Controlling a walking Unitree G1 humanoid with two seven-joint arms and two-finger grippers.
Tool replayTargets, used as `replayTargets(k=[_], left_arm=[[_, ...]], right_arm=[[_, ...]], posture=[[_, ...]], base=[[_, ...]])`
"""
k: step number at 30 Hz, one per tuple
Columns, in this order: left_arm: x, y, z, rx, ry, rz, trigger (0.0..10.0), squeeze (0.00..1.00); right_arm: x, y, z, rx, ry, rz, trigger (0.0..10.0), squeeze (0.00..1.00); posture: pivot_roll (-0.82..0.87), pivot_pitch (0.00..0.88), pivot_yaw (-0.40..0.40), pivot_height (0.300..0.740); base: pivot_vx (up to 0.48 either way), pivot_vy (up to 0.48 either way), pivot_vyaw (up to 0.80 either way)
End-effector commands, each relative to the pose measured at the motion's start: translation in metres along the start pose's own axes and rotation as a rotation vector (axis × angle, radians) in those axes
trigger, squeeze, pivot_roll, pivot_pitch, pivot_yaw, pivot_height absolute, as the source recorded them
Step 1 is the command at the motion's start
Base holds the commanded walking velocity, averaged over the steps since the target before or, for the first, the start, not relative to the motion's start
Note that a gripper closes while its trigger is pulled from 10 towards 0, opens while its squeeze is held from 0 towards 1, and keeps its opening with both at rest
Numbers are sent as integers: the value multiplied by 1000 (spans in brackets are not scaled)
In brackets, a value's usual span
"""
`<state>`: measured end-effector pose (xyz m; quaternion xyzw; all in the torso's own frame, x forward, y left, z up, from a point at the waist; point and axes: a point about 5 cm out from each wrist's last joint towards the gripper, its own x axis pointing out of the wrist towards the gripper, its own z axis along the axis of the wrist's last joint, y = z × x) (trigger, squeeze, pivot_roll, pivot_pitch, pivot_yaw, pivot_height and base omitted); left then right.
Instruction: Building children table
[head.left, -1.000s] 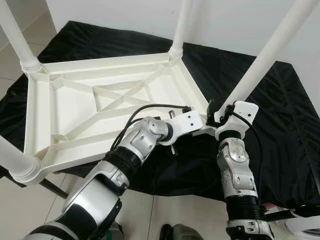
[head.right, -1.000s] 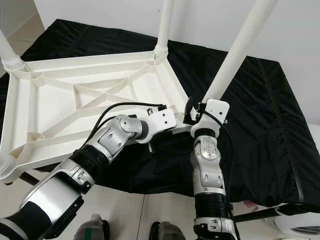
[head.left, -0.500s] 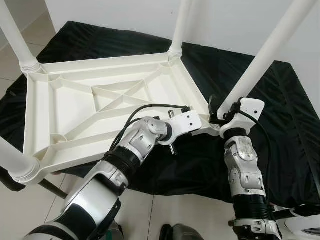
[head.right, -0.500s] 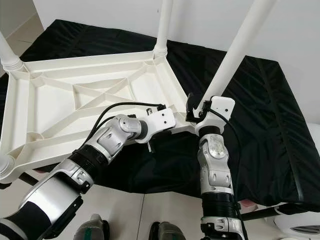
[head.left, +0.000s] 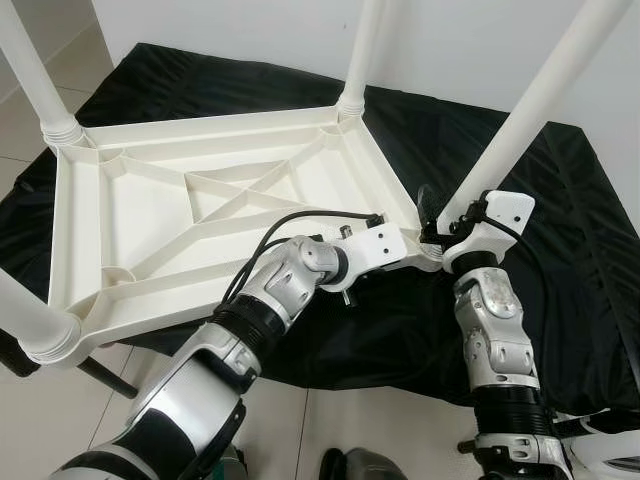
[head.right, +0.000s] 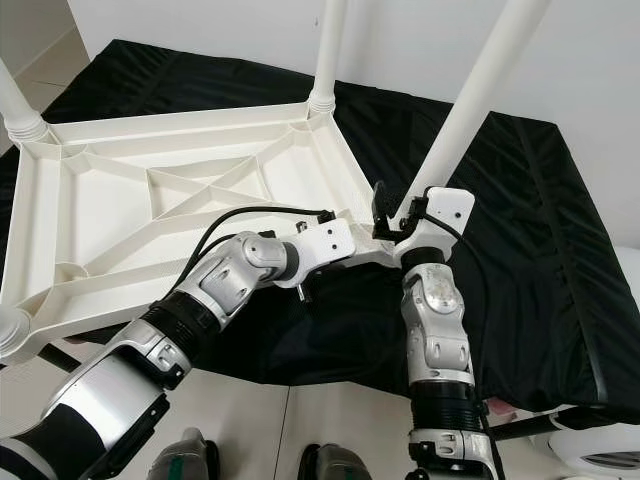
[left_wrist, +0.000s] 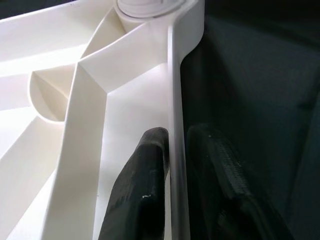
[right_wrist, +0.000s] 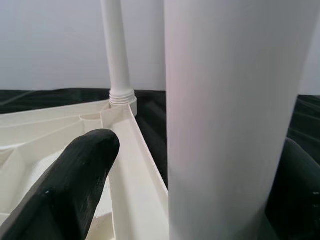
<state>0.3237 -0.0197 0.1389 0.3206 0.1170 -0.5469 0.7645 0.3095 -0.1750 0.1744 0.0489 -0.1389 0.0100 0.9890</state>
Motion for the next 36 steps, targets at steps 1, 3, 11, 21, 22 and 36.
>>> replayTargets(k=[1, 3, 11, 21, 22, 36], left_arm=[[5, -11, -14, -28, 54, -45, 10000, 0], [4, -15, -17, -16, 53, -66, 10000, 0], [-2, -21, -24, -4, 58, -95, 10000, 0], [-10, -25, -32, 20, 68, -100, 10000, 0], [-12, -27, -32, 28, 65, -101, 10000, 0], [-21, -31, -29, 68, 51, -89, 10000, 0]], right_arm=[[0, -4, 3, 2, -7, -5, 10000, 0], [-1, -7, 6, 2, -13, 14, 10000, 0], [-3, -12, 9, 0, -15, 56, 10000, 0], [-3, -15, 10, -3, -3, 95, 10000, 0], [-4, -14, 9, 4, 11, 125, 10000, 0], [-16, -24, 1, 0, 97, 241, 10000, 0]], posture=[[8, 64, -77, 740], [2, 66, -71, 740], [-10, 67, -61, 740], [-15, 65, -72, 740], [-15, 66, -74, 740], [-13, 75, -91, 740]], base=[[0, 0, 0], [0, 0, 0], [0, 0, 0], [0, 0, 0], [0, 0, 0], [0, 0, 0]])
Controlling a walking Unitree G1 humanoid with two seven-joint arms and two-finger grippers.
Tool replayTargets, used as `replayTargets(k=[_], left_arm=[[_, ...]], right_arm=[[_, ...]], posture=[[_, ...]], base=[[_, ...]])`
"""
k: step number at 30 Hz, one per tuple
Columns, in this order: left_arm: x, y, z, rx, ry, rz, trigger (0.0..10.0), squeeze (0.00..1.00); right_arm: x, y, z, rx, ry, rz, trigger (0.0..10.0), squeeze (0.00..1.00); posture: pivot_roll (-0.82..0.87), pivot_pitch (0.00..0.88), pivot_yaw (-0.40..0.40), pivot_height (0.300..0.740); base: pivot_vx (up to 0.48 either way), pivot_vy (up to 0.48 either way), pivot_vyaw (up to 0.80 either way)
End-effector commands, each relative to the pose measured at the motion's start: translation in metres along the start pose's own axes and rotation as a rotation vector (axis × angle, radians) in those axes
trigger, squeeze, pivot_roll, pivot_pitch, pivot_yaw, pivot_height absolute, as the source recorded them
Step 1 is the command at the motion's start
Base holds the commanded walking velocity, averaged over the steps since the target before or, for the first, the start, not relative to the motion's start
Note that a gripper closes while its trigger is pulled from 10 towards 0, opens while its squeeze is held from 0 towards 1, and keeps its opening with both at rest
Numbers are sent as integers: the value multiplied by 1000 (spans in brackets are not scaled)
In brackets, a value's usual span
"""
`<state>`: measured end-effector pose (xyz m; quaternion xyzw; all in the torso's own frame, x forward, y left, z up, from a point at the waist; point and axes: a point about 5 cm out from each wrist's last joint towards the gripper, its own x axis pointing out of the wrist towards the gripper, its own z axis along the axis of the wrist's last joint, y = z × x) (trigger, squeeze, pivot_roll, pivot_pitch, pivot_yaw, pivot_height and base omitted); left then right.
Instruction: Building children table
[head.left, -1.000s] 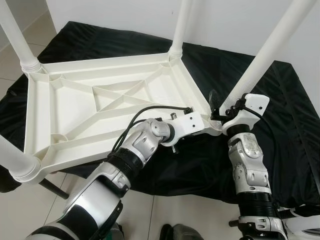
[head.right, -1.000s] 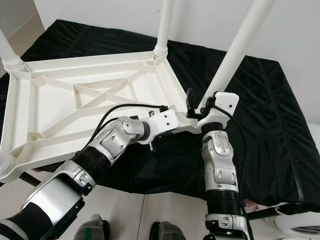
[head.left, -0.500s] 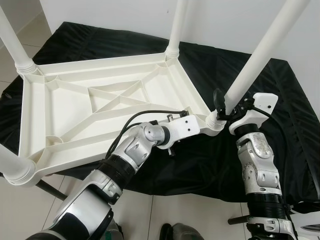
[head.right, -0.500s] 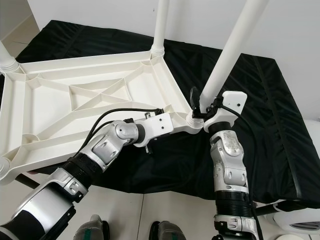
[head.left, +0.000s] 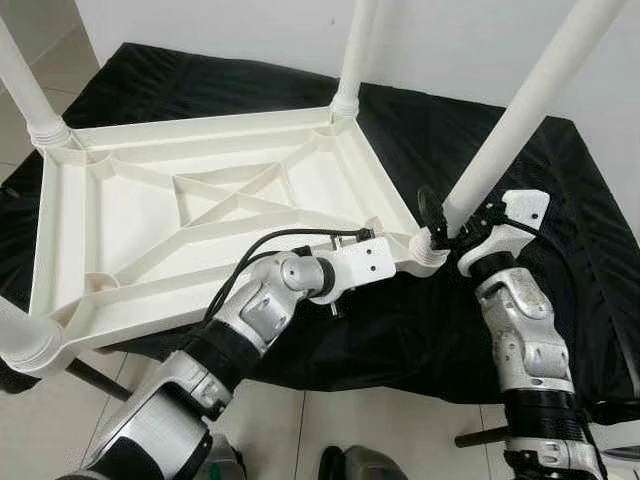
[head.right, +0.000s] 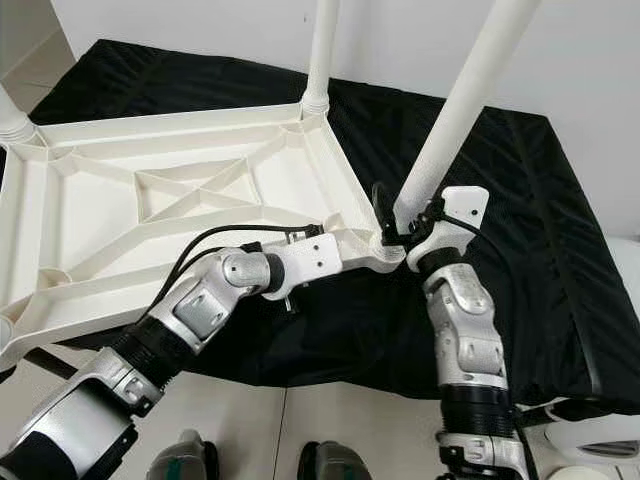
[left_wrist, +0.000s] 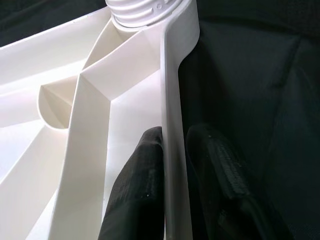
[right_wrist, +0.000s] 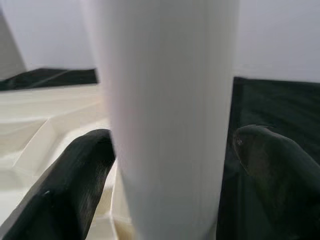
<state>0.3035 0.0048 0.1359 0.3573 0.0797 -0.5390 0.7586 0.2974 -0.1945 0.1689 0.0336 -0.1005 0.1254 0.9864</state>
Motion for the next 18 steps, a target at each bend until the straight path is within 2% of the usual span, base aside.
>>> replayTargets(k=[1, 8, 15, 18], left_arm=[[3, -18, -13, -27, 53, -130, 10000, 0], [1, -23, -8, -37, 34, -111, 10000, 0], [4, -21, -7, -80, 23, -56, 10000, 0], [7, -17, -5, -93, 13, 0, 10000, 0]], right_arm=[[-6, -5, 0, -4, 16, 14, 10000, 0], [-19, -5, -5, -12, 56, 59, 10000, 0], [-17, -3, -7, -6, 67, 73, 10000, 0], [-16, -3, -6, -9, 63, 88, 10000, 0]], posture=[[-13, 75, -92, 740], [-13, 84, -93, 740], [-14, 85, -84, 740], [-12, 80, -80, 740]], base=[[0, 0, 0], [0, 0, 0], [0, 0, 0], [0, 0, 0]])
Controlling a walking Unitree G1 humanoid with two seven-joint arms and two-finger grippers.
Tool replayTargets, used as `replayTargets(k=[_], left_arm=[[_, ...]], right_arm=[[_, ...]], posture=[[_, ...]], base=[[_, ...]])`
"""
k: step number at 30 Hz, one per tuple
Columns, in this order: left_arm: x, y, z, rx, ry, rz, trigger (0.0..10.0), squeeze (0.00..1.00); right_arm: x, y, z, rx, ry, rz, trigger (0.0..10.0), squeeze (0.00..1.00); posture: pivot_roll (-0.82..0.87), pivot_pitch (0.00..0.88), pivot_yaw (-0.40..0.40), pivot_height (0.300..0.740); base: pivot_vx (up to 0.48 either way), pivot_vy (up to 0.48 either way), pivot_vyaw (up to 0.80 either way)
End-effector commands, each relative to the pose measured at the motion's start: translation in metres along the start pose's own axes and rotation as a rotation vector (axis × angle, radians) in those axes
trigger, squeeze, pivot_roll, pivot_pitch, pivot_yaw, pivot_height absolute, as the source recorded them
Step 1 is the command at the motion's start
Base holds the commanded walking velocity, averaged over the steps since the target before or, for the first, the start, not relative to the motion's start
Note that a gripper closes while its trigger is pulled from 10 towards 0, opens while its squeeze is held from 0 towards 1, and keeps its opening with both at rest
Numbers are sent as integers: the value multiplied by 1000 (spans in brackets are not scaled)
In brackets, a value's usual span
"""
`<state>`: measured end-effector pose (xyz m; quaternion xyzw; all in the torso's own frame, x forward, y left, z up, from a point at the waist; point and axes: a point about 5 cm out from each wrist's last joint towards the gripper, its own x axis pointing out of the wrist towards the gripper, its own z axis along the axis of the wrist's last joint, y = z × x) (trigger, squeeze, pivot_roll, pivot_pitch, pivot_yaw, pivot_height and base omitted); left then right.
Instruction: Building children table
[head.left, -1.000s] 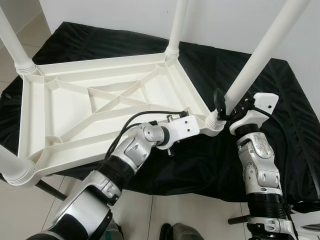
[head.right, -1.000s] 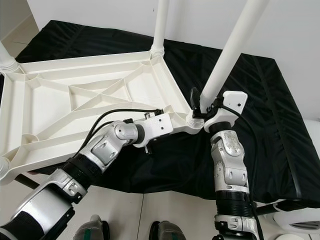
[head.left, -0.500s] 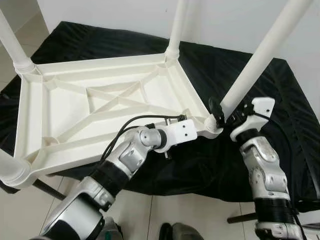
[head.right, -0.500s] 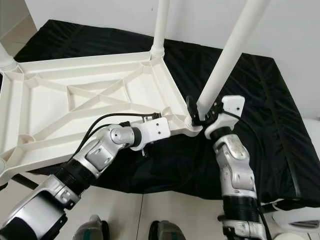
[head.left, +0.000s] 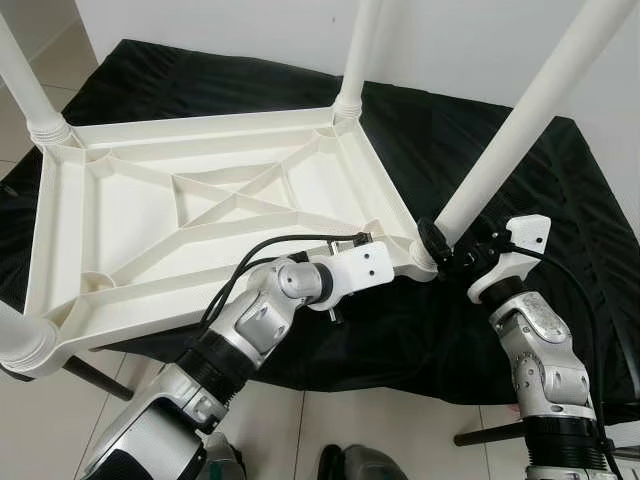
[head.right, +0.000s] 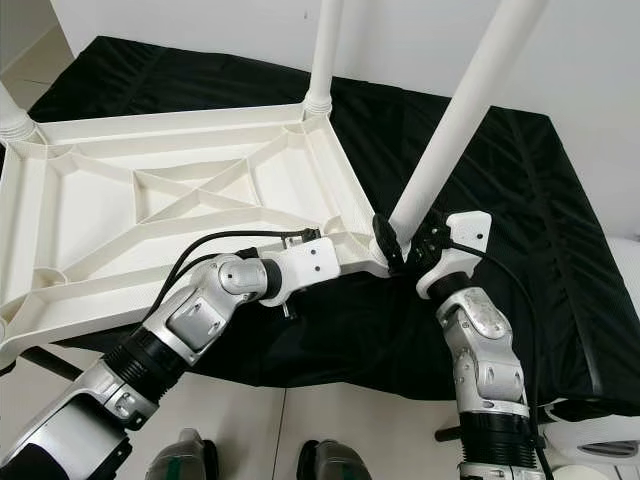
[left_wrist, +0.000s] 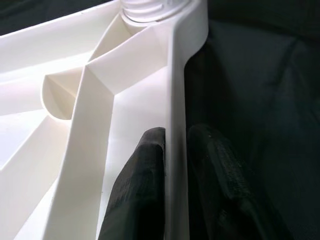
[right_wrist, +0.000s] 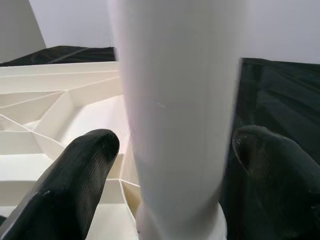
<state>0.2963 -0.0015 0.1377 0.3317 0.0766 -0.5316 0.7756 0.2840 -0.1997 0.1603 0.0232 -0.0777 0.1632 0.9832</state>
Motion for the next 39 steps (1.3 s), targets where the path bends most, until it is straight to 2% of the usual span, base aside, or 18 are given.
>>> replayTargets(k=[1, 9, 19, 21, 23, 24, 26, 27, 28, 29, 31, 32, 39], left_arm=[[7, -9, -12, -50, 40, -16, 10000, 0], [14, -6, -9, -59, 54, 14, 10000, 0], [22, -13, -16, -78, 92, 4, 10000, 0], [24, -15, -20, -69, 103, 4, 10000, 0], [26, -17, -29, -95, 127, 11, 10000, 0], [26, -16, -31, -106, 134, 16, 4510, 0], [26, -16, -31, -106, 134, 16, 4510, 0], [26, -15, -32, -113, 136, 19, 4941, 0], [26, -15, -32, -113, 136, 19, 4941, 0], [26, -15, -32, -110, 139, 11, 1451, 0], [26, -15, -32, -110, 139, 11, 1451, 0], [27, -17, -35, -101, 158, -4, 10000, 0], [28, -22, -40, -75, 200, -55, 10000, 0]], right_arm=[[0, -1, -1, -2, 14, 14, 10000, 0], [1, -3, -1, -5, 16, 17, 10000, 0], [4, -3, 0, -1, 5, 22, 10000, 0], [4, -3, 0, -3, 6, 25, 10000, 0], [4, -3, 0, -14, 8, 31, 10000, 0], [5, -4, 0, -16, 8, 33, 10000, 0], [5, -4, 0, -16, 8, 33, 10000, 0], [5, -4, 0, -17, 7, 33, 10000, 0], [5, -4, 0, -17, 7, 33, 10000, 0], [5, -4, 0, -17, 6, 34, 10000, 0], [5, -4, 0, -17, 6, 34, 10000, 0], [5, -4, 1, -18, 4, 34, 10000, 0], [6, -5, 3, -21, -1, 31, 10000, 0]], posture=[[-11, 77, -78, 740], [-4, 63, -78, 740], [-4, 54, -78, 740], [-4, 52, -79, 740], [-2, 55, -80, 740], [-3, 56, -80, 740], [-3, 56, -80, 740], [-3, 57, -80, 740], [-3, 57, -80, 740], [-5, 58, -79, 740], [-5, 58, -79, 740], [-5, 58, -79, 740], [-12, 64, -74, 740]], base=[[0, 0, 0], [0, 0, 0], [0, 0, 0], [0, 0, 0], [0, 0, 0], [0, 0, 0], [0, 0, 0], [0, 0, 0], [0, 0, 0], [0, 0, 0], [0, 0, 0], [0, 0, 0], [0, 0, 0]])
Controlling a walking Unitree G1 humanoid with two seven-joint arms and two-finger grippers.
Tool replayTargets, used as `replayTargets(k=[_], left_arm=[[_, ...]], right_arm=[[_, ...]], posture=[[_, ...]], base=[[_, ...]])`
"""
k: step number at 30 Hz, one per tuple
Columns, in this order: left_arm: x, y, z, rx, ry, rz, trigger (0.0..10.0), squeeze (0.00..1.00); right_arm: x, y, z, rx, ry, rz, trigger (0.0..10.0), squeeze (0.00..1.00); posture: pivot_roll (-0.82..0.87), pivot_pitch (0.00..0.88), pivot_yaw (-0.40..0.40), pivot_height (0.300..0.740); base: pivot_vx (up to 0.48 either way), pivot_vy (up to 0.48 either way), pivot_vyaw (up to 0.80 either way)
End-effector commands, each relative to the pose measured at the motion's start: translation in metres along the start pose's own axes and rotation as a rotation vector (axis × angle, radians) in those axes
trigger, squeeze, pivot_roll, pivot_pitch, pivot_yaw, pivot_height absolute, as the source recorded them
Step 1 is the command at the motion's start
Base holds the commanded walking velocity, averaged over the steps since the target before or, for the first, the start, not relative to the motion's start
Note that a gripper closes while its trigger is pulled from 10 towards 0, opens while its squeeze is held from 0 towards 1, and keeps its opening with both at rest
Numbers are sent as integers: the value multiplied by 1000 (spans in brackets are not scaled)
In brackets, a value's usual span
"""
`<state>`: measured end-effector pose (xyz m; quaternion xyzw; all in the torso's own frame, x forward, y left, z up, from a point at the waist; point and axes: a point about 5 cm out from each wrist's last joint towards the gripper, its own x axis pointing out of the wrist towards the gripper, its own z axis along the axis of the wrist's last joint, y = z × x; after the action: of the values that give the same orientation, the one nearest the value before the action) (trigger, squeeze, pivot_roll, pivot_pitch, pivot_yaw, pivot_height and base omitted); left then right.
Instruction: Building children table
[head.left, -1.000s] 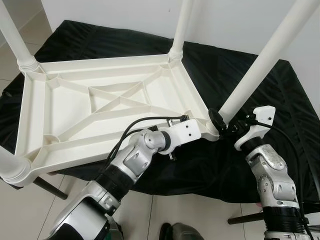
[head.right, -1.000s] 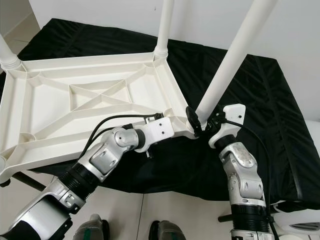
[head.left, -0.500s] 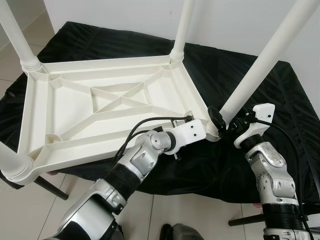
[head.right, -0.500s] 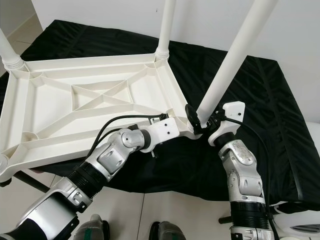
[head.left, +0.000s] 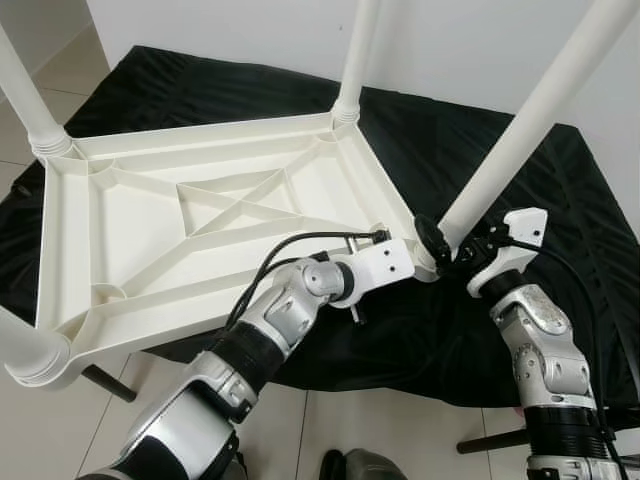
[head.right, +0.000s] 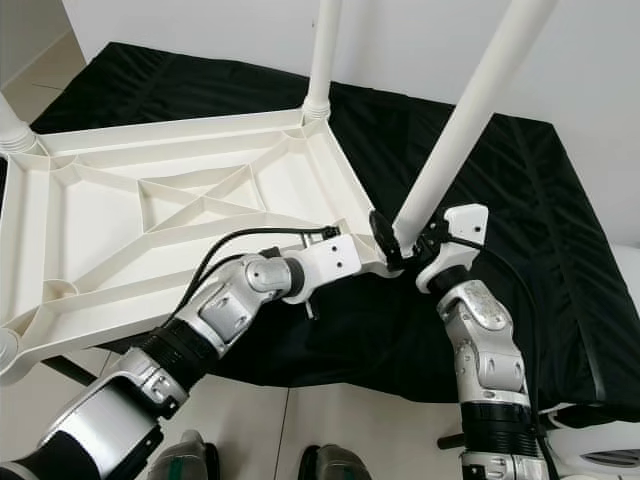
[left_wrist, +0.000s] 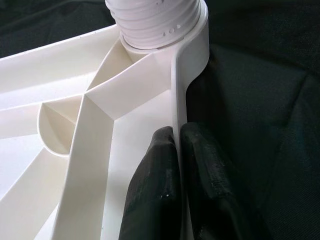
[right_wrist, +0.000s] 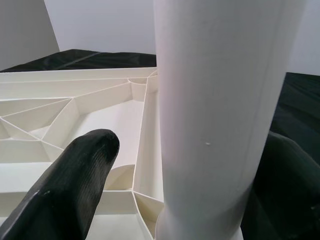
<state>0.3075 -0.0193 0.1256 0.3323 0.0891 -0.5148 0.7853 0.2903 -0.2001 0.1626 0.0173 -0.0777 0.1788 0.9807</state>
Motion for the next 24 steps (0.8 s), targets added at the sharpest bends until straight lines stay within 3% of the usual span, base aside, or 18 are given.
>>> replayTargets(k=[1, 9, 10, 13, 14, 24], left_arm=[[5, -22, -39, -50, 172, -82, 10000, 0], [5, -23, -40, -38, 165, -107, 10000, 0], [5, -24, -38, -36, 148, -128, 0, 0], [4, -25, -37, -33, 137, -142, 0, 0], [4, -25, -37, -28, 139, -148, 10000, 0], [4, -22, -35, -16, 147, -162, 10000, 0]], right_arm=[[0, -2, 1, -12, -3, -2, 10000, 0], [-2, -4, 0, -10, 0, -4, 10000, 0], [-2, -5, 0, -9, 1, -6, 10000, 0], [-2, -6, 0, -9, 1, -8, 10000, 0], [-3, -7, -2, -11, 6, -12, 10000, 0], [-4, -15, -9, -43, 20, -4, 10000, 0]], posture=[[-12, 64, -74, 740], [-17, 64, -70, 740], [-19, 65, -69, 740], [-19, 64, -69, 740], [-20, 64, -67, 740], [-23, 63, -65, 740]], base=[[0, 0, 0], [0, 0, 0], [0, 0, 0], [0, 0, 0], [0, 0, 0], [0, 0, 0]])
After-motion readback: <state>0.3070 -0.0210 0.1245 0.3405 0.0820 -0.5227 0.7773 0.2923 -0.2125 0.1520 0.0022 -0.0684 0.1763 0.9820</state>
